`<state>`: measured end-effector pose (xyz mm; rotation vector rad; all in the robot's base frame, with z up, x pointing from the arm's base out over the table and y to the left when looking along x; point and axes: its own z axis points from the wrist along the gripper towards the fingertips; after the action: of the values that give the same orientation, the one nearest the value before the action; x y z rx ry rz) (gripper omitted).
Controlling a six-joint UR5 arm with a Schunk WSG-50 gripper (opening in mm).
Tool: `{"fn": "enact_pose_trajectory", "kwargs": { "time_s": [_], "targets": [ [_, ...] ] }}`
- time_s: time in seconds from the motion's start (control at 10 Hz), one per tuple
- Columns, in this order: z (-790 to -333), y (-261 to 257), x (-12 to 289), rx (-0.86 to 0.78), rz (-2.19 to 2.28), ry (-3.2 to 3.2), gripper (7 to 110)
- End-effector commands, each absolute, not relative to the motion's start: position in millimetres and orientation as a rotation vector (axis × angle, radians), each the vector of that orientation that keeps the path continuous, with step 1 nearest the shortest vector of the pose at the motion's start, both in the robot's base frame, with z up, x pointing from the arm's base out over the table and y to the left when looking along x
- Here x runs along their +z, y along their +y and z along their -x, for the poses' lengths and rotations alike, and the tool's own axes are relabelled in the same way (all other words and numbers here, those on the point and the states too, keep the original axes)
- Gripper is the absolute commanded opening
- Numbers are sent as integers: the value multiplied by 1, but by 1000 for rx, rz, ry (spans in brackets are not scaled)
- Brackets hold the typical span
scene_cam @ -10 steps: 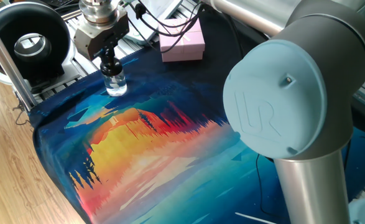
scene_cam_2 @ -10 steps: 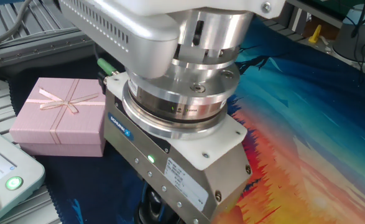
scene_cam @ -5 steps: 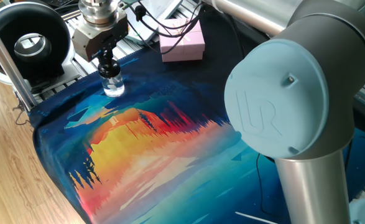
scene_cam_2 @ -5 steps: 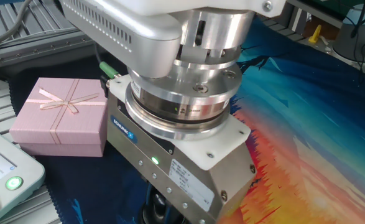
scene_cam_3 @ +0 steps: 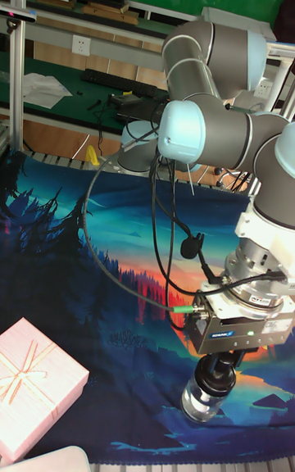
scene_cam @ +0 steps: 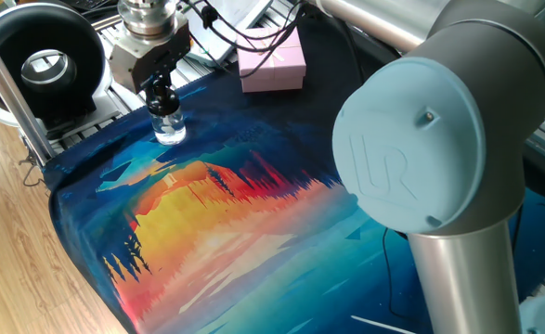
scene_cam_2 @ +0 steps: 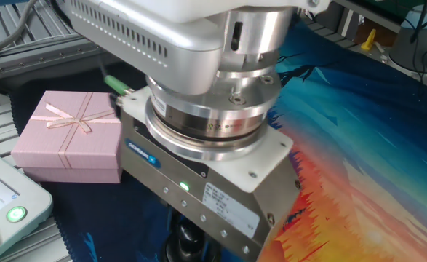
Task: Screw the lid onto the jar
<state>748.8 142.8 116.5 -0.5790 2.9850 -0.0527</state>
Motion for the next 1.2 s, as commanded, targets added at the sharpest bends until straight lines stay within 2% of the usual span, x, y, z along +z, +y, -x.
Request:
{"fn": "enact_pose_trajectory", "kwargs": {
  "time_s": [0.0,0.1,0.4,0.5,1.0,1.1],
  "targets": [
    [-755,142,125,-75,874,2909,44],
    [-757,146,125,-64,956,2871,66],
    [-752,159,116,-51,1114,2785,66],
    [-749,164,115,-39,1184,2758,44],
    [-750,170,112,-39,1309,2669,44],
    [-750,168,111,-41,1312,2666,22]
  ]
}}
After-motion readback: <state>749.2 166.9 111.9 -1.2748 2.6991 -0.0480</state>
